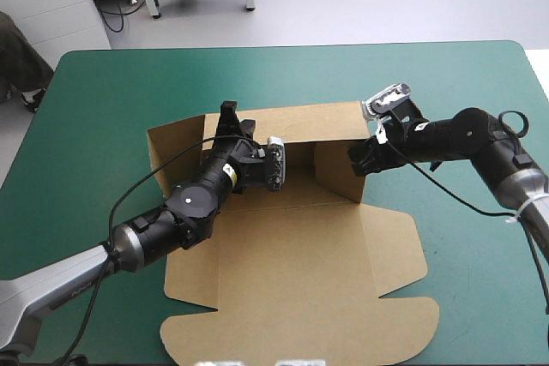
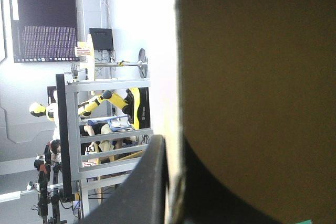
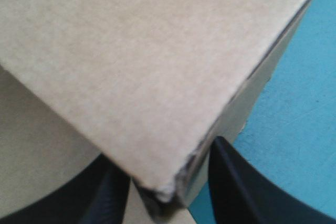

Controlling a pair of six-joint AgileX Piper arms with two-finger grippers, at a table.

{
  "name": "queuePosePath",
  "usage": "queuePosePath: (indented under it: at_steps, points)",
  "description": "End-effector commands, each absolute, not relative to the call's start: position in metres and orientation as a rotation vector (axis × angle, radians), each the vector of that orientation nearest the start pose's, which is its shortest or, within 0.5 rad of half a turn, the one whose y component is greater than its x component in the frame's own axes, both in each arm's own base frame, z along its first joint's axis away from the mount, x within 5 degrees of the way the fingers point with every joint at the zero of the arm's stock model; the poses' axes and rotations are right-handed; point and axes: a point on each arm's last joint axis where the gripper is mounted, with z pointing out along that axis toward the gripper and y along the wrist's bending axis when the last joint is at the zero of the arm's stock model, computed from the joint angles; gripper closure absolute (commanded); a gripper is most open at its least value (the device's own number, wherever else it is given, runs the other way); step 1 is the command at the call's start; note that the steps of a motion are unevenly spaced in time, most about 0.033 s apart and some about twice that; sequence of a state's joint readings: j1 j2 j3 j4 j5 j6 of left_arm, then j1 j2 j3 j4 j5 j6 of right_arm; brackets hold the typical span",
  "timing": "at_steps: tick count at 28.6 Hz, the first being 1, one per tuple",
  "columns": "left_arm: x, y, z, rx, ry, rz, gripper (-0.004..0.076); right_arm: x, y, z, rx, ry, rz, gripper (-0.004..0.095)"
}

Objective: Fold the box

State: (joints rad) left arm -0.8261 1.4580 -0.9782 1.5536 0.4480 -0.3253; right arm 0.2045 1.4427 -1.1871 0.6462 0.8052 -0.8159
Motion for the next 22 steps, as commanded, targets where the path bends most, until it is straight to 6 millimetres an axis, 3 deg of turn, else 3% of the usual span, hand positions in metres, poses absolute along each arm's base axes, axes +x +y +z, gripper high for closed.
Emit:
queuePosePath:
  at_steps: [1, 3, 5, 9, 14, 19, 22]
  points:
    - [0.244, -0.215, 0.312, 1.523, 1.225, 0.652, 0.0732, 0.289, 0.102, 0.344, -0.796, 2.157, 0.492, 0.0762]
    - [0.244, -0.215, 0.312, 1.526, 1.221, 0.650, 0.0733, 0.289, 0.101, 0.343, -0.800, 2.158, 0.488, 0.0878]
    - [0.243, -0.216, 0.312, 1.527, 1.219, 0.641, 0.0733, 0.289, 0.101, 0.343, -0.801, 2.159, 0.489, 0.0927]
    - [0.243, -0.217, 0.312, 1.528, 1.216, 0.622, 0.0706, 0.290, 0.101, 0.344, -0.770, 2.157, 0.480, 0.0929]
    - [0.240, -0.224, 0.320, 1.508, 1.191, 0.583, 0.0552, 0.296, 0.095, 0.345, -0.719, 2.158, 0.387, 0.0930]
    - [0.235, -0.236, 0.347, 1.420, 1.164, 0.540, 0.0346, 0.301, 0.084, 0.351, -0.627, 2.203, 0.253, 0.0930]
    - [0.229, -0.244, 0.362, 1.378, 1.146, 0.544, 0.0295, 0.304, 0.077, 0.357, -0.547, 2.223, 0.175, 0.0930]
